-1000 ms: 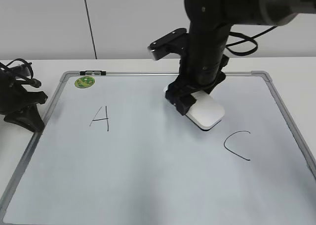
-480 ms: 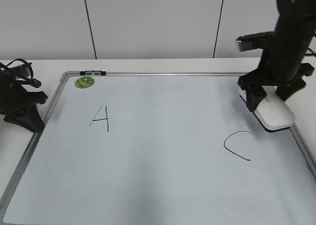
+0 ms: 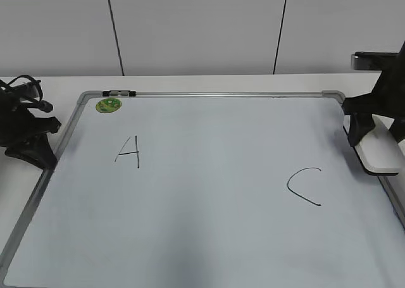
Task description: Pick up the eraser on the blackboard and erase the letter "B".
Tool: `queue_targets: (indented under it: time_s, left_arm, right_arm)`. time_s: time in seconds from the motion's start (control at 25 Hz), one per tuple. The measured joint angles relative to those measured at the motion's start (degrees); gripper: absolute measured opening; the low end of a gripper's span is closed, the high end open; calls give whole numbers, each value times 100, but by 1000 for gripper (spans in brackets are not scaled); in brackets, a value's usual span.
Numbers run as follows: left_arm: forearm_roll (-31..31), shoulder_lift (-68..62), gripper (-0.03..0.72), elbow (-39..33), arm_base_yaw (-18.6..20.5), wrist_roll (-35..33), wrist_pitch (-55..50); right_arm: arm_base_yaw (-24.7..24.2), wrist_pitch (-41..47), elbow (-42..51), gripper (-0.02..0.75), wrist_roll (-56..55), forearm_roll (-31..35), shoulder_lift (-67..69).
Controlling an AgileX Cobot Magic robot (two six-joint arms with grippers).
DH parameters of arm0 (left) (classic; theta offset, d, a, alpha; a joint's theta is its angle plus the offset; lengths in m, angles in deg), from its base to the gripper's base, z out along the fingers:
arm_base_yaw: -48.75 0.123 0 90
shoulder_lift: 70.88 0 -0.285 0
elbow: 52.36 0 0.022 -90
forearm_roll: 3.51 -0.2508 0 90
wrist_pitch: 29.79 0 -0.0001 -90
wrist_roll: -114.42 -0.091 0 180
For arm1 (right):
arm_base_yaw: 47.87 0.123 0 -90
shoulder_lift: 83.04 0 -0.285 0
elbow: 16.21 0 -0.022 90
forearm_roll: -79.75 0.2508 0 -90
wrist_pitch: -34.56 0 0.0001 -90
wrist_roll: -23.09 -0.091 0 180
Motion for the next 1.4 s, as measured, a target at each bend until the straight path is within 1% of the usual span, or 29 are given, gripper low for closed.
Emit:
queue_targets:
  time_s: [0.24, 0.64, 0.76, 0.84, 0.96, 1.16, 1.28, 1.32, 1.4]
  left_arm:
    - [10, 0, 34, 0, 0, 0, 0]
    - [10, 0, 34, 0, 0, 0, 0]
    - [10, 0, 34, 0, 0, 0, 0]
    - [10, 0, 34, 0, 0, 0, 0]
    - [10, 0, 34, 0, 0, 0, 0]
    - [10, 0, 37, 0, 0, 0, 0]
    - [10, -12, 67, 25, 0, 0, -11]
    - [10, -20, 90, 66, 0, 0, -22]
    - [-72, -58, 160, 181, 0, 0, -90]
  right_arm:
    - [0, -272, 29, 539, 0, 30, 169]
    - [0, -440, 51, 539, 0, 30, 480]
    - [0, -449, 51, 552, -3, 40, 494]
    - [0, -449, 11, 580, -3, 44, 500]
    - [0, -301, -160, 604, -3, 44, 523]
    - [0, 298, -681, 610, -3, 44, 552]
    - [0, 813, -1121, 609, -3, 44, 552]
    - [0, 920, -1231, 609, -3, 44, 552]
    - [0, 1028, -1440, 609, 20, 44, 541]
